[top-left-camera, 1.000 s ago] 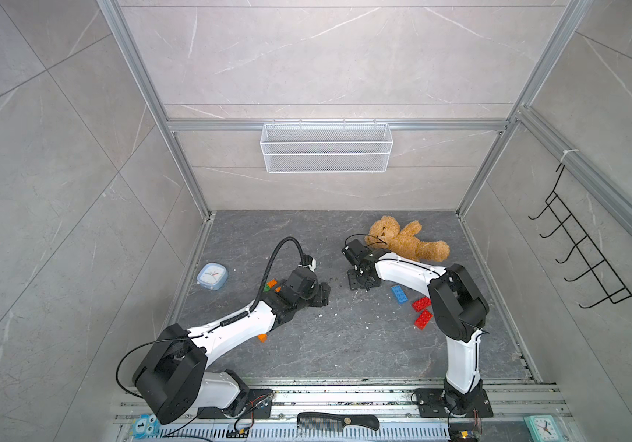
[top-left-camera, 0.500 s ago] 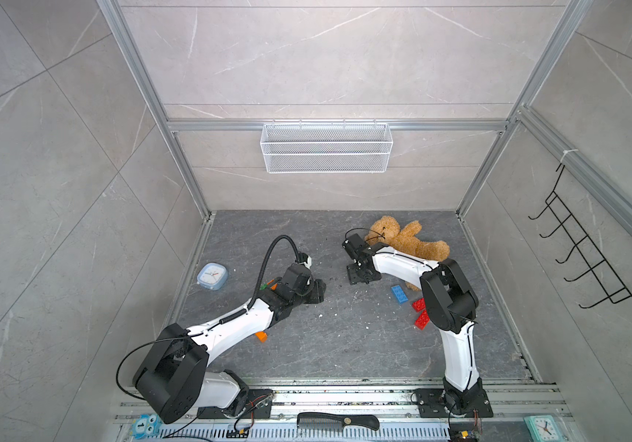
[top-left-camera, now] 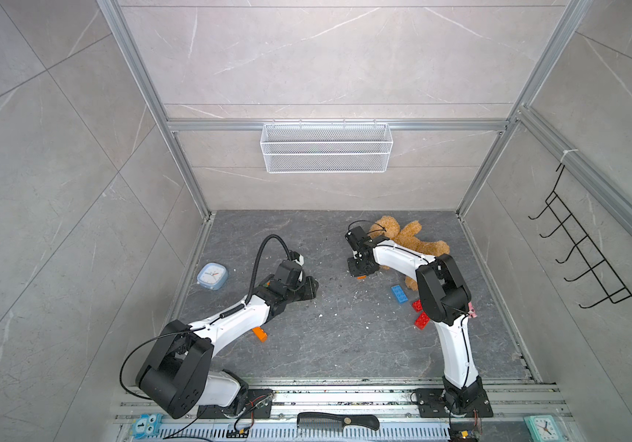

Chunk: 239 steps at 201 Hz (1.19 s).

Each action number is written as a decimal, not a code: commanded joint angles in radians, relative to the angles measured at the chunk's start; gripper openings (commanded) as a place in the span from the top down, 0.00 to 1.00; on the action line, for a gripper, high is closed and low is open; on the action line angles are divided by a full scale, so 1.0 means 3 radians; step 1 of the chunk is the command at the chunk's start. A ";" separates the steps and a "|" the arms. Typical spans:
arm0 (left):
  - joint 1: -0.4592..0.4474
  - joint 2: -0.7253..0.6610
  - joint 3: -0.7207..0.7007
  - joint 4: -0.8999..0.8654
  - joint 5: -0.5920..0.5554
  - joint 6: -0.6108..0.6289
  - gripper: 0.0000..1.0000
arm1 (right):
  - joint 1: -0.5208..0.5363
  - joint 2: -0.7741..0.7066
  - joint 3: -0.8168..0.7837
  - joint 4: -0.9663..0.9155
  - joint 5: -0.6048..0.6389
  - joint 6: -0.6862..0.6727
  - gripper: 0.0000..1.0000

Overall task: Assemble a rectangle with lego
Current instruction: Move the lego brick at the center of the board, then pick up the lego brick from the center of the board.

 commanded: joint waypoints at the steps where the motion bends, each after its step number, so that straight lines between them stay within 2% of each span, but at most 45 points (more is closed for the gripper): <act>1: 0.0144 -0.0198 0.0012 -0.0234 0.0083 -0.0045 0.53 | 0.0241 -0.0278 -0.0299 -0.0141 -0.0088 0.0155 0.69; 44: 0.0518 -0.0617 -0.0104 -0.0920 0.0117 -0.0084 0.45 | 0.0759 -0.0684 -0.0788 -0.0187 0.0122 0.0557 0.70; 79: 0.0559 -0.0570 -0.0091 -0.1095 0.0265 -0.0049 0.41 | 0.0812 -0.0553 -0.0848 -0.0045 0.0037 0.0609 0.66; 91: 0.0560 -0.0486 -0.0077 -0.1124 0.0285 -0.0062 0.41 | 0.0811 -0.0513 -0.0846 -0.0016 -0.0006 0.0592 0.60; 113: 0.0560 -0.0517 0.0020 -0.1596 0.0068 -0.0143 0.43 | 0.0813 -0.0630 -0.0844 -0.0073 -0.0121 0.0572 0.38; 126: 0.0560 -0.0653 0.0022 -0.1978 -0.0137 -0.0327 0.43 | 0.0819 -0.0788 -0.0859 -0.0120 -0.0138 0.0590 0.34; 153: 0.0560 -0.1113 -0.0214 -0.2428 -0.0278 -0.0858 0.40 | 0.0829 -0.1069 -0.0904 -0.0181 -0.0137 0.0662 0.34; 172: 0.0586 -0.1302 -0.0372 -0.2493 -0.0294 -0.1015 0.36 | 0.0887 -0.1143 -0.0949 -0.0142 -0.0144 0.0734 0.34; 207: 0.0881 -0.1146 -0.0518 -0.2182 0.0077 -0.0847 0.37 | 0.1000 -0.1130 -0.0971 -0.0062 -0.0117 0.0826 0.35; 239: 0.0950 -0.1053 -0.0402 -0.2167 -0.0066 -0.0680 0.38 | 0.1051 -0.1161 -0.0992 -0.0060 -0.0098 0.0831 0.36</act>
